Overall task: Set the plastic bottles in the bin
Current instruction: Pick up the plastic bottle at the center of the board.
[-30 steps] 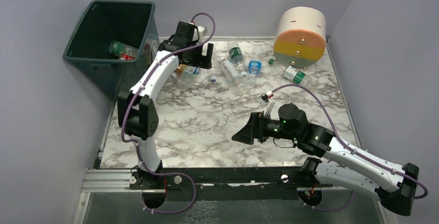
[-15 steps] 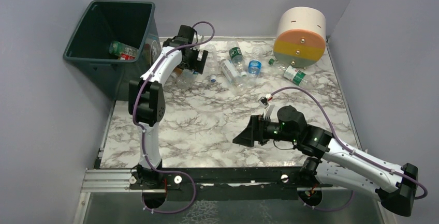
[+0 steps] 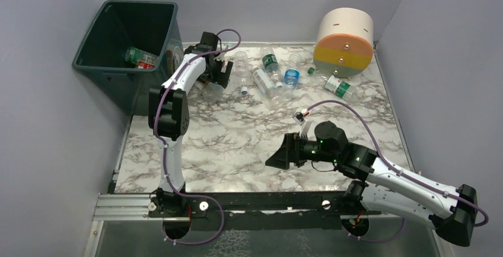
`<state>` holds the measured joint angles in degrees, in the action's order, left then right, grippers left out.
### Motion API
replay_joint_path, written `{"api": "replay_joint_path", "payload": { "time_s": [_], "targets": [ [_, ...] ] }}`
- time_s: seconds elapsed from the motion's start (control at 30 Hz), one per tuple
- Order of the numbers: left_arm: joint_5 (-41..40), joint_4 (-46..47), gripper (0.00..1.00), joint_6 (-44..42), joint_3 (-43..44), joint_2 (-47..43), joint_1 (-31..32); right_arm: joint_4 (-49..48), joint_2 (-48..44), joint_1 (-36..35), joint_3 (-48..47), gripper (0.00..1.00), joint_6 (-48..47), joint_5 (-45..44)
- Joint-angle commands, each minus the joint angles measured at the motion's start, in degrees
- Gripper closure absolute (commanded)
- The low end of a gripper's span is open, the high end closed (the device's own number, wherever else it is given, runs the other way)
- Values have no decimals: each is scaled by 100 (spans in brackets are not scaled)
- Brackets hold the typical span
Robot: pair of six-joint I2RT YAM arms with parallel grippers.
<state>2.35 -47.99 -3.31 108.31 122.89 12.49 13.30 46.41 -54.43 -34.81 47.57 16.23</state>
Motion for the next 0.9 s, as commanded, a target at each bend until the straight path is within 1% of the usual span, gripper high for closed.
{"api": "replay_joint_path", "payload": {
  "time_s": [0.0,0.43,0.87],
  "targets": [
    [143,-37,1,-77,217,122,-10,-221,55,-37,71,12,-120,169],
    [247,58,1,-25,99,262,12,-302,107,-41,134,12,-106,188],
    [268,297,1,41,-323,310,164,-328,100,-41,155,12,-96,188]
  ]
}}
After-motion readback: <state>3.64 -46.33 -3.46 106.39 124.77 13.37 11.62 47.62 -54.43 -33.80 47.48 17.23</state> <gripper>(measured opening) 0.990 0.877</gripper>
